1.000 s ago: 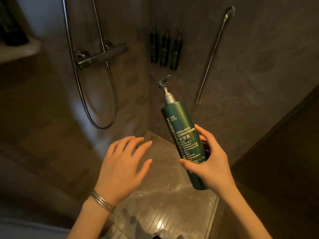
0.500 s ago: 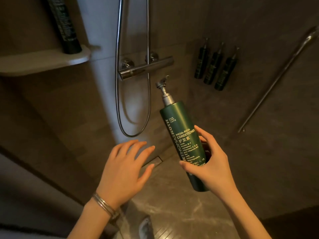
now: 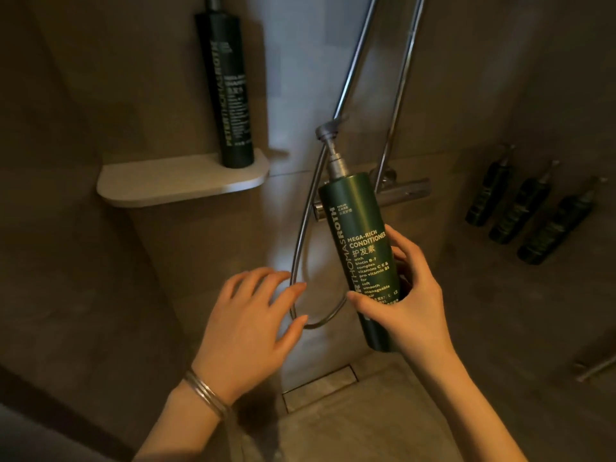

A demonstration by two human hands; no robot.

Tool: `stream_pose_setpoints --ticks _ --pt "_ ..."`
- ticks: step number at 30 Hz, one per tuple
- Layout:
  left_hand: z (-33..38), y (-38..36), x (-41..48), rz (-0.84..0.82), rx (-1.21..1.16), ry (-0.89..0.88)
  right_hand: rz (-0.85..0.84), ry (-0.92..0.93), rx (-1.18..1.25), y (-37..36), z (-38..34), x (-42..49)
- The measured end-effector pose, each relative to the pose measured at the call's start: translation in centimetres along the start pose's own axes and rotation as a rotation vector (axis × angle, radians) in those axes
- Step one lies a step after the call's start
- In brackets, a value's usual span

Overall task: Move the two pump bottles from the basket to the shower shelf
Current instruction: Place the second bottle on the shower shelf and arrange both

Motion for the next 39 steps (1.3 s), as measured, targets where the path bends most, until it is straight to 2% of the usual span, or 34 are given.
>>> stream_pose_setpoints --ticks 20,26,35,39 --pt "-10.2 5.9 3.4 0.212 0.155 0.526 -0.200 0.427 0.332 -7.2 -3.0 19.0" --pt "-12.0 5.4 3.3 0.168 0.216 0.660 -0.294 0.506 0.415 -10.7 -4.7 21.4" --pt "-13.3 4.6 2.6 0.185 0.186 0.690 -0.324 0.516 0.462 -15.5 -5.3 22.9" --pt "-13.6 4.2 2.5 0.199 0.161 0.679 -0.357 0.523 0.407 -16.6 -5.7 23.5"
Point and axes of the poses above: each hand's wrist, its own x-axis towards the middle knuckle, its own y-axis out of the back of the hand, z = x × y, the point moved 4 cm from there along x, towards the middle knuckle, and after that the axes turned 14 degrees about -z, right-handed, at the moved point
